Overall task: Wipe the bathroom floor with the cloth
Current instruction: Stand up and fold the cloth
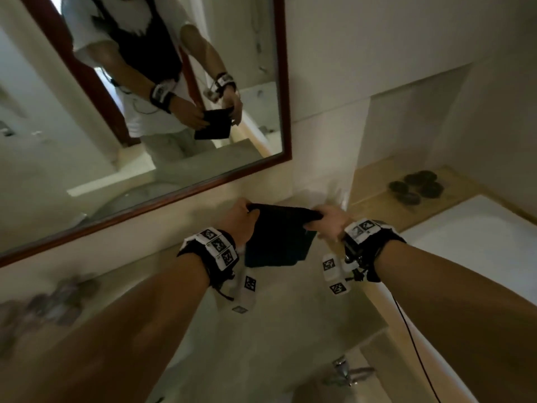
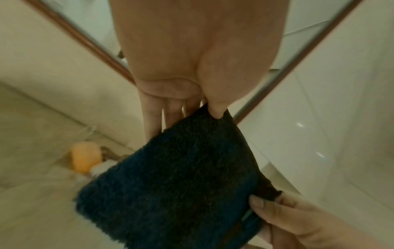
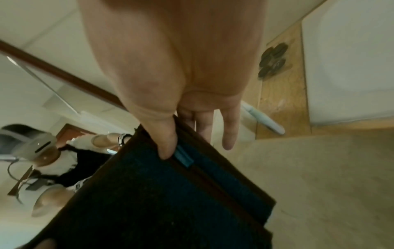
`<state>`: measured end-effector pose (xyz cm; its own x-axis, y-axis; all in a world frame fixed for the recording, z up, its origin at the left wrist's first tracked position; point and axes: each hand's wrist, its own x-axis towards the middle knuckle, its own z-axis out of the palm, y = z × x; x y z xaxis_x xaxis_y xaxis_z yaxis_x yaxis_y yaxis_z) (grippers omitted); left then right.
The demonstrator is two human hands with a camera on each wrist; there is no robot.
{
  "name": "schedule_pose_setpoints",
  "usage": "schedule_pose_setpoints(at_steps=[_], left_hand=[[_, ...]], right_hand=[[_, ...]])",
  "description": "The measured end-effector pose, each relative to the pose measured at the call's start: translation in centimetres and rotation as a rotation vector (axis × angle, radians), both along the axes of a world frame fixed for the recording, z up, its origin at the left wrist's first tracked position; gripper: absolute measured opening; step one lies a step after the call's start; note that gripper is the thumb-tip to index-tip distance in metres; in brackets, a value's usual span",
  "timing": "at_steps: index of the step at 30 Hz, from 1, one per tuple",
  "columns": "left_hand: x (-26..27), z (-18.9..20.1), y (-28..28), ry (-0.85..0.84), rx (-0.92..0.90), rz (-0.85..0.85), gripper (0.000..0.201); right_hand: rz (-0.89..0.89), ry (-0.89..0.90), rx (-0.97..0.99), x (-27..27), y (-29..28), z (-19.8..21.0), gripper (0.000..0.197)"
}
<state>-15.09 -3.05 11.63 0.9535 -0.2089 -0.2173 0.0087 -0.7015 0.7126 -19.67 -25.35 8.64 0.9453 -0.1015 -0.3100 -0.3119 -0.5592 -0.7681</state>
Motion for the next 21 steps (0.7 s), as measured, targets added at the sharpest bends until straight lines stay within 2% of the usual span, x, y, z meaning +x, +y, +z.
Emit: schedule_pose_setpoints(at_steps=[2,5,7,10,12,15,21], left_hand=[[0.4,-1.8,1.7,0.079,-0.073,0.094,0.011],[2.2,-5.7,3.9,0.245,-0.21,0.218,0.01],[4.1,-8.7,5.2,0.301,-0.187,0.213,0.013],[6.9,-11.8,6.4,0.379,-0.241,0.237,0.021],[8.5,-12.4,6.8,0.485,-0.313,0.262,0.012],[11.3,-14.4,8.2,0.482,-0.302,0.253,0.011],[16.3,-19.3,11.8,0.521,-0.29,0.295,0.029]], right_hand=[[0.009,0.027,0.02,1.8,1.7,-1.5,0.025],[0.056,0.038,-0.041,4.4,4.1,-3.8,0.017],[0.091,0.05,-0.144,6.2,5.3,-5.5,0.016],[0.077,0.064,-0.195,9.0,6.3,-8.2,0.033],[-0.003,0.071,-0.171,10.8,6.9,-10.0,0.046],[-0.086,0.068,-0.141,13.6,8.6,-11.9,0.046],[-0.052,0.112,-0.203,19.6,12.1,-14.2,0.035]])
